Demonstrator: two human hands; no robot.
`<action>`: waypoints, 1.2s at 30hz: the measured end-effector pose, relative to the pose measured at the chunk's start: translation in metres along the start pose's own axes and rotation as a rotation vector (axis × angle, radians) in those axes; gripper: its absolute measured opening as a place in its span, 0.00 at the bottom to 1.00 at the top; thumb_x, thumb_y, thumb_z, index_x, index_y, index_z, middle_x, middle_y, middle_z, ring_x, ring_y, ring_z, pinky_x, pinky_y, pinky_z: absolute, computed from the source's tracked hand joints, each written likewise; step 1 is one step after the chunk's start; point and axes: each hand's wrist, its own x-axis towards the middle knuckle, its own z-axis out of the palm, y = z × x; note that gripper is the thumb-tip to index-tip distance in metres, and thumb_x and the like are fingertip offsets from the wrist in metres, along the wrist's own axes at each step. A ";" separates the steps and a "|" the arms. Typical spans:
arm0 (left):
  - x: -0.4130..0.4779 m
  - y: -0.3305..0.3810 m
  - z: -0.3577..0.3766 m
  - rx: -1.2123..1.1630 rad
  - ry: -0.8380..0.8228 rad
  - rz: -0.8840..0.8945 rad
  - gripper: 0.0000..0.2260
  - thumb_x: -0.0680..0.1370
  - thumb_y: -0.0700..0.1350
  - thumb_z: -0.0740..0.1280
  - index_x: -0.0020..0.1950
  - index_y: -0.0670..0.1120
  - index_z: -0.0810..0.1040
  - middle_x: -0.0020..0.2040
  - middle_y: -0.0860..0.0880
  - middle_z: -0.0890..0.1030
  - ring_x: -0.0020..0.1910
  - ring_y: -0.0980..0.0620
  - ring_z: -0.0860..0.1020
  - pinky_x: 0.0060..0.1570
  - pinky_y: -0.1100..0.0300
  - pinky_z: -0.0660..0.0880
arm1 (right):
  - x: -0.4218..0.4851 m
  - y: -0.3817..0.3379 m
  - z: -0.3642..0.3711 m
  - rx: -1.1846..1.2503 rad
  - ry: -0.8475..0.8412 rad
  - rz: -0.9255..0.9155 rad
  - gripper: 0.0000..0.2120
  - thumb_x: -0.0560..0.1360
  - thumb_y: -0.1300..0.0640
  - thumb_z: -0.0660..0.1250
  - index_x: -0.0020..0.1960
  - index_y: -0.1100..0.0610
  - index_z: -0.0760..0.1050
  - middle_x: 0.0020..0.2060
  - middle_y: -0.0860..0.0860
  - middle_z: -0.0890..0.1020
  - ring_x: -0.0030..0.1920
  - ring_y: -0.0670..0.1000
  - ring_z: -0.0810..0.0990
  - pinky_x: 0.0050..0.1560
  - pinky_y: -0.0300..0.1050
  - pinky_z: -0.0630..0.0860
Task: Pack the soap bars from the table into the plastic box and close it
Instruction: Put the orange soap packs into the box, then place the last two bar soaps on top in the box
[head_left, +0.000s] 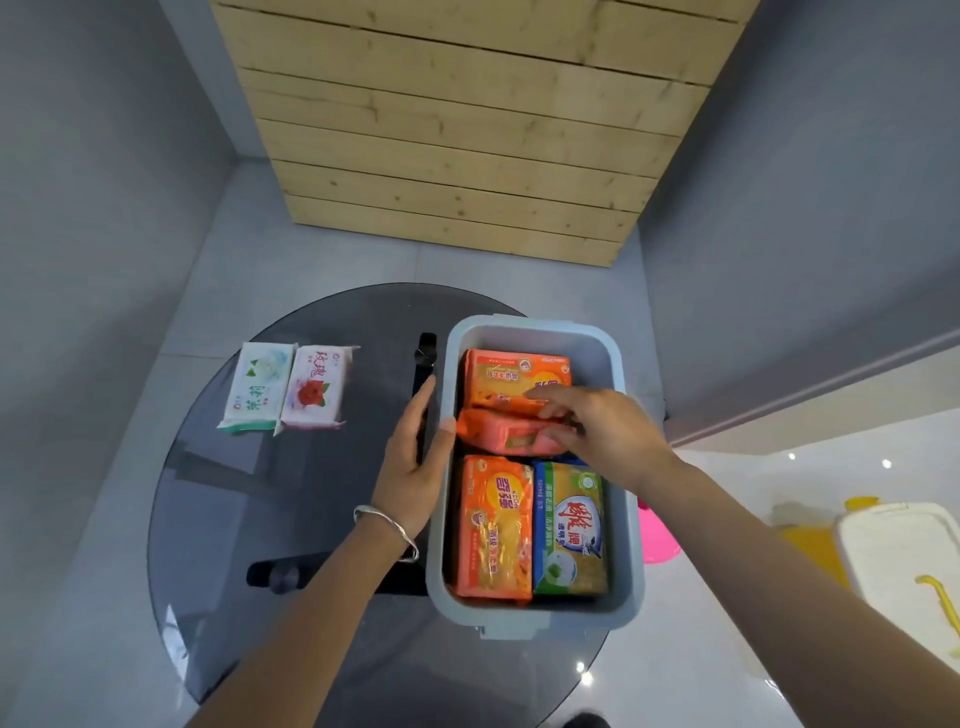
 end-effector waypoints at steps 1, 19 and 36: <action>0.001 0.001 0.001 0.044 -0.012 0.047 0.21 0.77 0.52 0.59 0.70 0.57 0.61 0.71 0.53 0.65 0.67 0.60 0.65 0.65 0.55 0.68 | 0.001 0.000 0.002 0.008 0.004 0.009 0.21 0.75 0.52 0.67 0.68 0.47 0.70 0.62 0.49 0.80 0.61 0.53 0.78 0.58 0.45 0.74; 0.031 -0.003 0.013 0.611 0.106 0.112 0.13 0.72 0.57 0.66 0.55 0.56 0.77 0.74 0.49 0.60 0.73 0.46 0.51 0.68 0.43 0.59 | 0.008 0.004 0.024 0.002 0.039 -0.024 0.20 0.73 0.47 0.68 0.63 0.50 0.74 0.61 0.49 0.79 0.62 0.51 0.76 0.58 0.45 0.73; 0.046 0.006 0.017 0.233 0.133 -0.164 0.29 0.70 0.46 0.72 0.68 0.47 0.63 0.62 0.46 0.75 0.56 0.50 0.75 0.55 0.53 0.73 | 0.014 0.003 0.015 0.166 0.160 0.051 0.19 0.71 0.50 0.72 0.59 0.51 0.73 0.59 0.49 0.76 0.56 0.51 0.77 0.54 0.45 0.76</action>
